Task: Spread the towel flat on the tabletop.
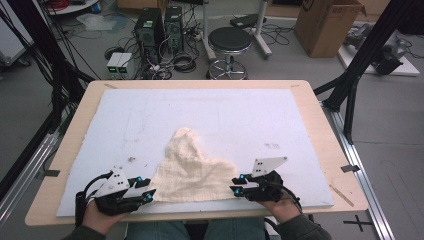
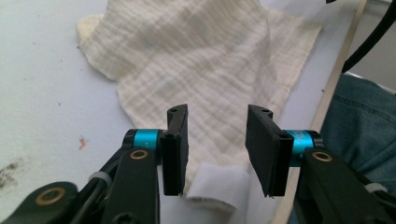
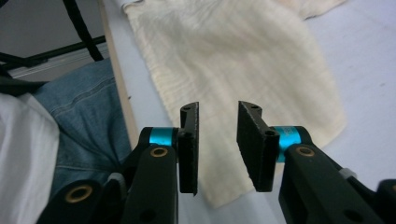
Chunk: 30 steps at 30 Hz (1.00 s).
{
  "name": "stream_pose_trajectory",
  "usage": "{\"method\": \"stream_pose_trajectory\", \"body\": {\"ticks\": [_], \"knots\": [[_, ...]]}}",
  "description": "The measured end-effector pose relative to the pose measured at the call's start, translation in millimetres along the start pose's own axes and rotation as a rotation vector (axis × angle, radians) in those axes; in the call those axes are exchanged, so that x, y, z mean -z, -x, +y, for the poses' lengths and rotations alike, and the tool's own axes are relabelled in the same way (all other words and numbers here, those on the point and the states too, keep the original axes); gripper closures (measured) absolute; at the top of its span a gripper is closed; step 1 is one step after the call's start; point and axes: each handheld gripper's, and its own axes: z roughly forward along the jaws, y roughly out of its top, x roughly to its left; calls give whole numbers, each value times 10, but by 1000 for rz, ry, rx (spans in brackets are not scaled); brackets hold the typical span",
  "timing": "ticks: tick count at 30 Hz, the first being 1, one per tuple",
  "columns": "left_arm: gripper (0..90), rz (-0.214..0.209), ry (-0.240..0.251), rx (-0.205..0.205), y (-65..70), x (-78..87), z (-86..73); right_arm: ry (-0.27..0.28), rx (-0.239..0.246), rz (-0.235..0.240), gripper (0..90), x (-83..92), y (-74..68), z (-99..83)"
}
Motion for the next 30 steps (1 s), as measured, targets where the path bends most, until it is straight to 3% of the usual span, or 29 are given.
{"method": "stream_pose_trajectory", "body": {"ticks": [6,7,14,18,22,26,30], "knots": [[525,5,10,34,-183,-183,128,26,33,-29,621,-39,173,197],[519,6,14,45,-216,-226,149,28,46,-38,595,-89,257,284],[470,22,-11,61,-434,-492,227,42,47,-3,505,-269,502,421],[455,25,-63,63,-514,-614,206,31,42,22,481,-352,600,419],[493,-5,-127,69,-549,-717,174,-12,25,41,479,-436,654,395],[597,-10,-178,40,-519,-763,147,-55,28,61,585,-499,653,370],[750,1,-183,15,-499,-753,142,-62,41,67,742,-506,619,351]]}}
